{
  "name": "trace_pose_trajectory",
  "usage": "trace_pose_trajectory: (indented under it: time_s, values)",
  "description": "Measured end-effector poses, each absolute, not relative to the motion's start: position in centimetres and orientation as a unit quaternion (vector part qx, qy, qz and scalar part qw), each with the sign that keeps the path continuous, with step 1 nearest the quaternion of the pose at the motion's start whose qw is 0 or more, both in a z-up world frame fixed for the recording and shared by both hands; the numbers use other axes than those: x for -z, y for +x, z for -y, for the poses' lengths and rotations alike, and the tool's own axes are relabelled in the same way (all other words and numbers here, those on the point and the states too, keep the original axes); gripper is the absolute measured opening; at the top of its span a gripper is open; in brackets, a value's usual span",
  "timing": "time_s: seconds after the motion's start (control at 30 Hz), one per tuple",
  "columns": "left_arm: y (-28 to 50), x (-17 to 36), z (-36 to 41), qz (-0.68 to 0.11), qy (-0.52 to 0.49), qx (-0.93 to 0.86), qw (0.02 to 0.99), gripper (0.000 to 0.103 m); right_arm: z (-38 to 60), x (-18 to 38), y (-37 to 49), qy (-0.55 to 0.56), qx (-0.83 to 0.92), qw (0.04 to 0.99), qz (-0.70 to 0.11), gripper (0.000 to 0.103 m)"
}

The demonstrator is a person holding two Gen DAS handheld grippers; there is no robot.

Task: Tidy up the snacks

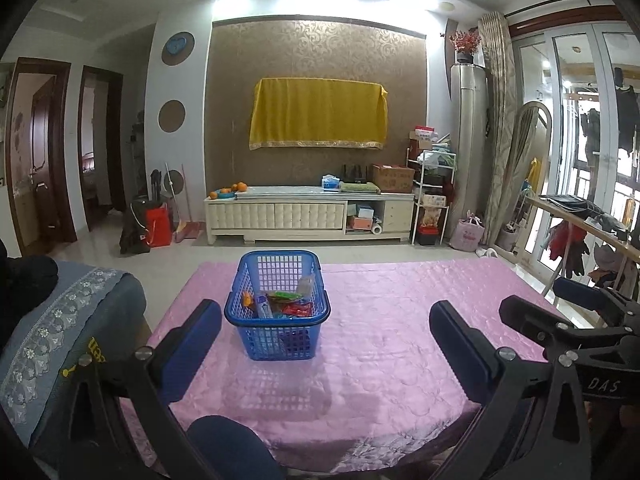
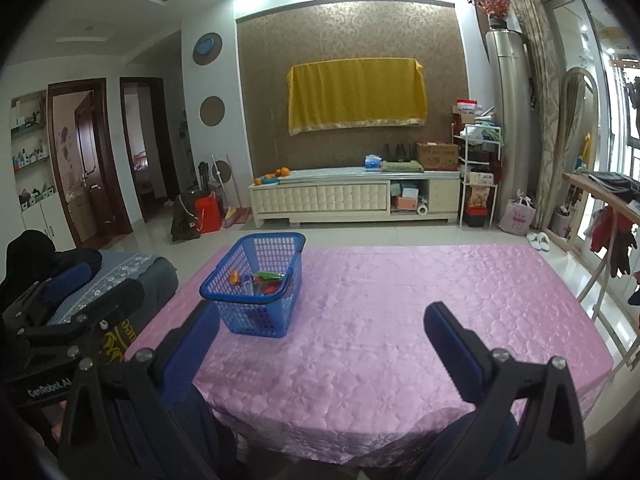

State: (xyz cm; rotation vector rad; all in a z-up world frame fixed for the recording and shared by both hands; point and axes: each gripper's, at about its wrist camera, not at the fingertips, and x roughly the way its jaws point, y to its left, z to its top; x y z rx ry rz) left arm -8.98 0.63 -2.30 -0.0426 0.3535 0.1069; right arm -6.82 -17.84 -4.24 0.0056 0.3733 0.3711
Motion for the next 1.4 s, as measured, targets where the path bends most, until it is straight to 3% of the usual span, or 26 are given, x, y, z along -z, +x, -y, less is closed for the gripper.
trace_pose_trajectory:
  time_s: [1.4]
  values:
    - [-8.73,2.62,-0.44,-0.209,-0.037,-0.045,0.976,0.103,18.43,4.74,-6.34,0.019,-0.192,0.958,-0.214,0.103]
